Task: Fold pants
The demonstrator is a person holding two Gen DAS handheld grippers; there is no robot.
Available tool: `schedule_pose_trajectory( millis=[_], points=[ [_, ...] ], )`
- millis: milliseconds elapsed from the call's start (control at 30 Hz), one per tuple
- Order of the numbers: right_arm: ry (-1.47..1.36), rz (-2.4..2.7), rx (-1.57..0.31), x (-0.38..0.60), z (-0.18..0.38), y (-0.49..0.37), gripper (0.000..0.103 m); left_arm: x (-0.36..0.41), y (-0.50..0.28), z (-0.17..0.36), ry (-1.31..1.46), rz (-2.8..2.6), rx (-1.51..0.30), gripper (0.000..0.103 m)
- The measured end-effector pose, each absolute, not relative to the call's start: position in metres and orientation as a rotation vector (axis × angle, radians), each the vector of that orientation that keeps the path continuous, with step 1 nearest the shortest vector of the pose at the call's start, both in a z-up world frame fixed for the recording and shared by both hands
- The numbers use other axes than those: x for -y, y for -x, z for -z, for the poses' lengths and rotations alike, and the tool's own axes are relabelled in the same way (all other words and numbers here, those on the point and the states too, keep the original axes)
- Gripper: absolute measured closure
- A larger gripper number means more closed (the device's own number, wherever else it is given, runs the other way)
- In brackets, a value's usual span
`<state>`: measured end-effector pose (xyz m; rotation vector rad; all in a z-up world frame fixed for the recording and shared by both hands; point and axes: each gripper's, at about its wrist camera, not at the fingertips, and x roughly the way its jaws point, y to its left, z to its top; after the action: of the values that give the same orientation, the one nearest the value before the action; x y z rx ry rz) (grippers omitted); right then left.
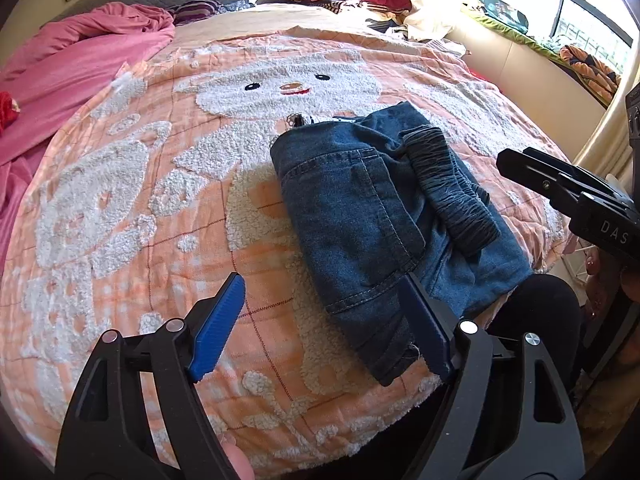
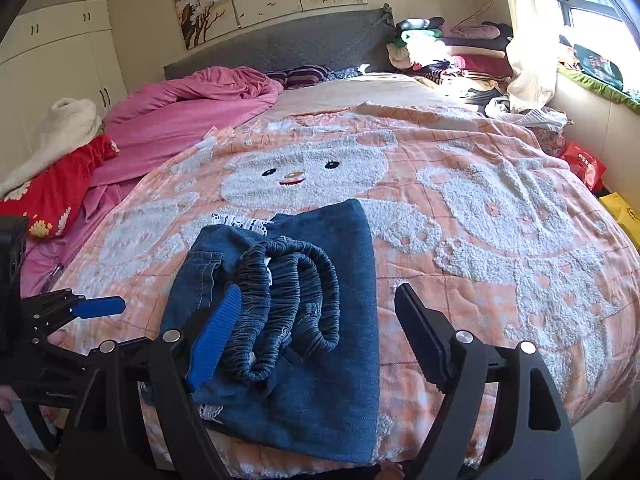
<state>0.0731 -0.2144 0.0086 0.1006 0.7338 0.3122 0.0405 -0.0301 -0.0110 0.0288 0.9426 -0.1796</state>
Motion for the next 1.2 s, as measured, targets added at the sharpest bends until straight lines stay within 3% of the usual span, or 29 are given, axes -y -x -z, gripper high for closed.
schedule_pose_trajectory(
  millis=[300,700,833,1000,1067,1167,1200],
  points=[
    [-0.104,-0.287,-0.682,0.232,-0.022,-0.064,0.017,0.028,-0.044,0.004,0.002,0.177,-0.912,0.020],
    [-0.186,-0.293,-0.854,0.254,0.030,-0.104,0.017,0.018,-0.090,0.043,0.143,0.154,-0.999,0.019],
    [-0.201,-0.346,-0.922,0.244,0.042,-0.120,0.028,0.017,-0.099,0.050,0.187,0.172,-0.992,0.019],
    [-0.223,-0.409,-0.996,0.236,0.051,-0.140,0.031,0.025,-0.107,0.051,0.198,0.211,-0.985,0.023],
    [-0.212,-0.439,-1.029,0.229,0.057,-0.146,0.053,0.027,-0.110,0.052,0.210,0.227,-0.983,0.030],
    [-0.175,-0.491,-1.007,0.216,0.052,-0.145,0.074,0.035,-0.110,0.052,0.210,0.246,-0.974,0.048],
    [-0.164,-0.504,-0.991,0.213,0.049,-0.144,0.077,0.037,-0.111,0.051,0.204,0.243,-0.969,0.051]
  ],
)
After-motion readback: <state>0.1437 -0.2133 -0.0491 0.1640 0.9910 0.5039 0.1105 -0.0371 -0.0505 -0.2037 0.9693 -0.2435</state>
